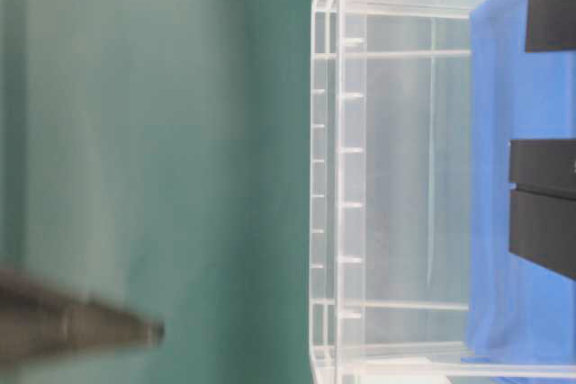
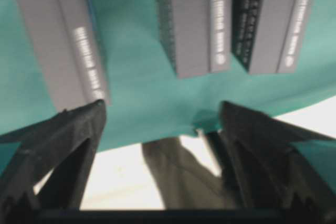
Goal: Take the box out of the case with the left arm.
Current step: 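Open the left gripper and withdraw it to the left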
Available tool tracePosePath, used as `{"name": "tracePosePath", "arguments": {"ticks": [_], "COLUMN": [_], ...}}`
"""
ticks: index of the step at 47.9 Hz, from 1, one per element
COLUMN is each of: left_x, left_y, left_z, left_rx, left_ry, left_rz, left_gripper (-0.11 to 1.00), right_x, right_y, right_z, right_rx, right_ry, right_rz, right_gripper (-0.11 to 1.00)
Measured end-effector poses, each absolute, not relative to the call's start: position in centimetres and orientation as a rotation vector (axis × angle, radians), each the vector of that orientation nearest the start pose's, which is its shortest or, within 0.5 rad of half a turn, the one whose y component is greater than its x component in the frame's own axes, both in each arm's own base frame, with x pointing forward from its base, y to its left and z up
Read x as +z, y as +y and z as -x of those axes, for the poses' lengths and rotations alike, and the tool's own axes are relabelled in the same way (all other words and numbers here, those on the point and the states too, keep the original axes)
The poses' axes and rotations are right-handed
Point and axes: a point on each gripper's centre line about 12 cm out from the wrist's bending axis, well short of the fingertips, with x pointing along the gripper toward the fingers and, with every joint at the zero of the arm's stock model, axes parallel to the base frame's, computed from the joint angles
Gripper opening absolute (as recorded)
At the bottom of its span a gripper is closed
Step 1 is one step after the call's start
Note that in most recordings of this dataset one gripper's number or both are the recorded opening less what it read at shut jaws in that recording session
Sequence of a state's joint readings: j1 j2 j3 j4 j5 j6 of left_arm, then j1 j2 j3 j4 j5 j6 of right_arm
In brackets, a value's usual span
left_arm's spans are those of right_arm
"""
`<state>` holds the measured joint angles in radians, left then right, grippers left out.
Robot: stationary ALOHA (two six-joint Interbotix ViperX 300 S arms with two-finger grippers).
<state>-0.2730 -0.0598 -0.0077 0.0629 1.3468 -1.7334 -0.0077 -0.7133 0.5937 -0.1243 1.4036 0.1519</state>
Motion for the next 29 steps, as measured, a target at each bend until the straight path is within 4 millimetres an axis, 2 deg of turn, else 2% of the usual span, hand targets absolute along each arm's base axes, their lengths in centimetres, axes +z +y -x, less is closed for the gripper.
{"name": "tracePosePath", "arguments": {"ticks": [17, 29], "left_x": [32.2, 31.8], "left_y": [-9.6, -9.3], "left_z": [-27.7, -24.0], "left_rx": [0.889, 0.852], "left_ry": [1.109, 1.123], "left_rz": [1.184, 1.165], "left_gripper": [0.89, 0.89], "right_x": [31.6, 31.6], "right_y": [-1.6, -1.6], "right_z": [-18.0, -17.8], "right_rx": [-0.195, -0.196], "right_ry": [1.271, 1.283], "right_rz": [-0.039, -0.038], "right_gripper": [0.03, 0.03]}}
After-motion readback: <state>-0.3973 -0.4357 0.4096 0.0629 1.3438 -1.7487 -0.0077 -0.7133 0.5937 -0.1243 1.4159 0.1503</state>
